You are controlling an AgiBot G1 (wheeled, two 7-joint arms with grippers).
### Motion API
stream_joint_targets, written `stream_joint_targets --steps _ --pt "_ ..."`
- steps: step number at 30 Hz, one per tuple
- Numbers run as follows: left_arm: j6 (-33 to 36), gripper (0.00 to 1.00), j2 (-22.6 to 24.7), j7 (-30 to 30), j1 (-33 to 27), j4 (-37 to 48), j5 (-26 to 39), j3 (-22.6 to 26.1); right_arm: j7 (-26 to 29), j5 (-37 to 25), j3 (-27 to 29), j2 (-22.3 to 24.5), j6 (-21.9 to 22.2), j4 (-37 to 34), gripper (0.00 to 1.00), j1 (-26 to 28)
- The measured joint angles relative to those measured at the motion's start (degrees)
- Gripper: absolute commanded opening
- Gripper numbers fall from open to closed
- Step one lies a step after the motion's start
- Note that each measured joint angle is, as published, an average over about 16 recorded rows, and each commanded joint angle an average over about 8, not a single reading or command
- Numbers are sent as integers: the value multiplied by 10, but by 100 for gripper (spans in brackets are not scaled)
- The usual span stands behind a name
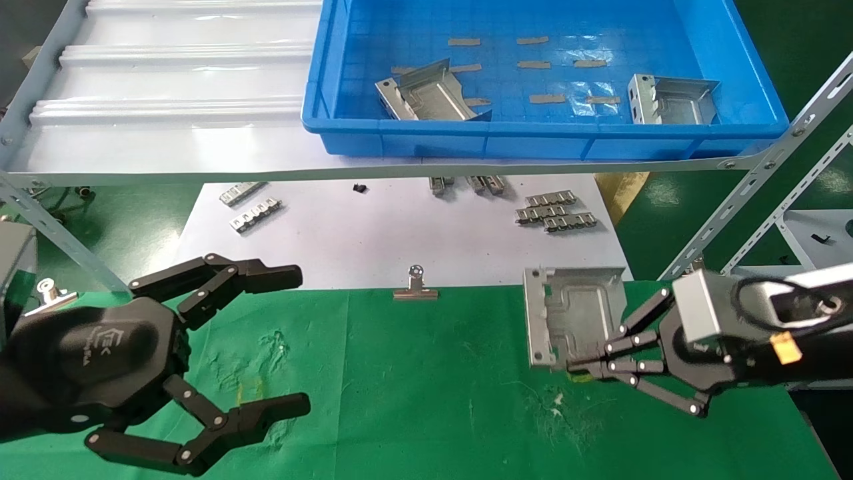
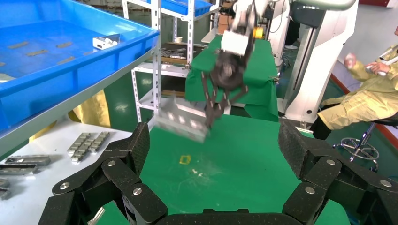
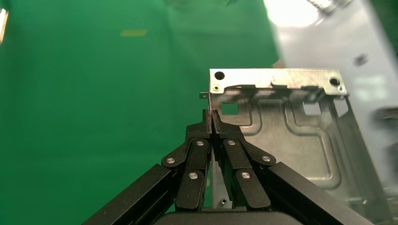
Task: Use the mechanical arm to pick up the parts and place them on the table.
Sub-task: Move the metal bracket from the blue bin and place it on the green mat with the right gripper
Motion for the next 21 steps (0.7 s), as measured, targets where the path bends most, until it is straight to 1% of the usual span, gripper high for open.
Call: stream_joint_targets --steps 4,8,14,19,20,21 --pt "0 100 0 0 0 0 0 0 -64 -17 -16 -21 16 -55 0 -35" --pt "0 100 0 0 0 0 0 0 -123 -39 -28 -51 33 -118 0 -55" --pt "0 100 0 0 0 0 0 0 -198 -66 -40 -100 51 -209 0 -59" --pt "0 100 0 0 0 0 0 0 -241 -79 -45 -132 55 -275 0 -55" --pt "0 100 0 0 0 0 0 0 -248 -80 -46 -138 55 -287 2 -54" --pt "0 100 0 0 0 0 0 0 -255 -81 -46 -142 56 -298 8 -53"
